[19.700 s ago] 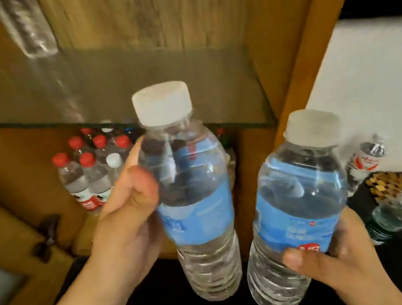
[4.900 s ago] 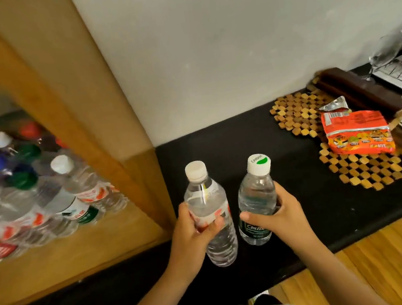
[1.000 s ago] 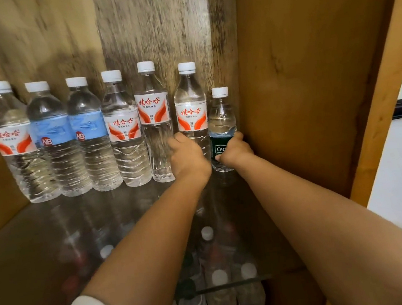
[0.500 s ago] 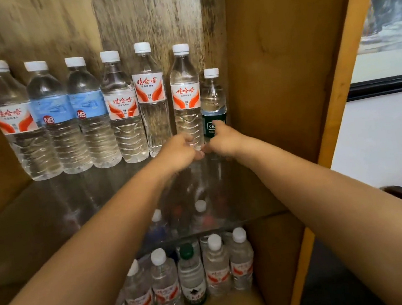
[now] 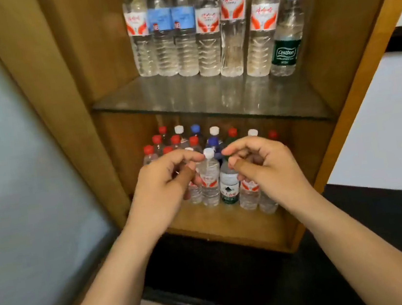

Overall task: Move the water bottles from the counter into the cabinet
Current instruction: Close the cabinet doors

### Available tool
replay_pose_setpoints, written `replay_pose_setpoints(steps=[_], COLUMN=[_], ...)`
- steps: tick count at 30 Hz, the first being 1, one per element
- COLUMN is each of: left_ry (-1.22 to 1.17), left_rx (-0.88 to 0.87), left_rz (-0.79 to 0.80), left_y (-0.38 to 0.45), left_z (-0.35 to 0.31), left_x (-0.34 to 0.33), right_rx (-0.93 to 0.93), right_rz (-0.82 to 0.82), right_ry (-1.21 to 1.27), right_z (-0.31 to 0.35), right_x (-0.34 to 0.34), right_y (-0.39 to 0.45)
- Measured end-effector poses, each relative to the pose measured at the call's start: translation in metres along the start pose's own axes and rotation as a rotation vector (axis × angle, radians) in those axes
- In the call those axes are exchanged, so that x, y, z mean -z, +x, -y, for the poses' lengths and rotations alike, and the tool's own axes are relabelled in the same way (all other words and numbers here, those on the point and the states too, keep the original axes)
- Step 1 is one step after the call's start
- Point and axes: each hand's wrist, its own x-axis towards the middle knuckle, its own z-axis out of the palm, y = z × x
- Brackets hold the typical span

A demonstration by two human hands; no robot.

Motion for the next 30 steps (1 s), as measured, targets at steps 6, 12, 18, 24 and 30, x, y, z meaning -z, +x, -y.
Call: replay_pose_setpoints(steps=[6,12,18,24,30], left_ry=[0.056,0.476,0.614,0.281,0.279], left_rx=[0.166,0.059,0.044,0.227,0.273], left_rz=[-0.344,-0.913,-1.237,-1.005,-1.01], left_y=[-0.124,-0.24,-0.289,-0.278,-0.277], left_z=[-0.001,-0.02,-0.024,-0.019,-0.01], left_x=[0.015,0.074,0.147,0.203,0.215], right_rx=[0.024,0.136,0.167,0.067,-0.032], right_rz=[0.203,0.475,0.561,0.57,0.601], right_ry=[0.116,0.153,0.223,0.184,0.071], right_z=[0.009,0.045,0.087,0.129,0.139], right_x=[-0.079,-0.179,-0.25,-0.306,-0.338], right_y=[-0.063,-0.13,-0.18,-0.195,-0.205])
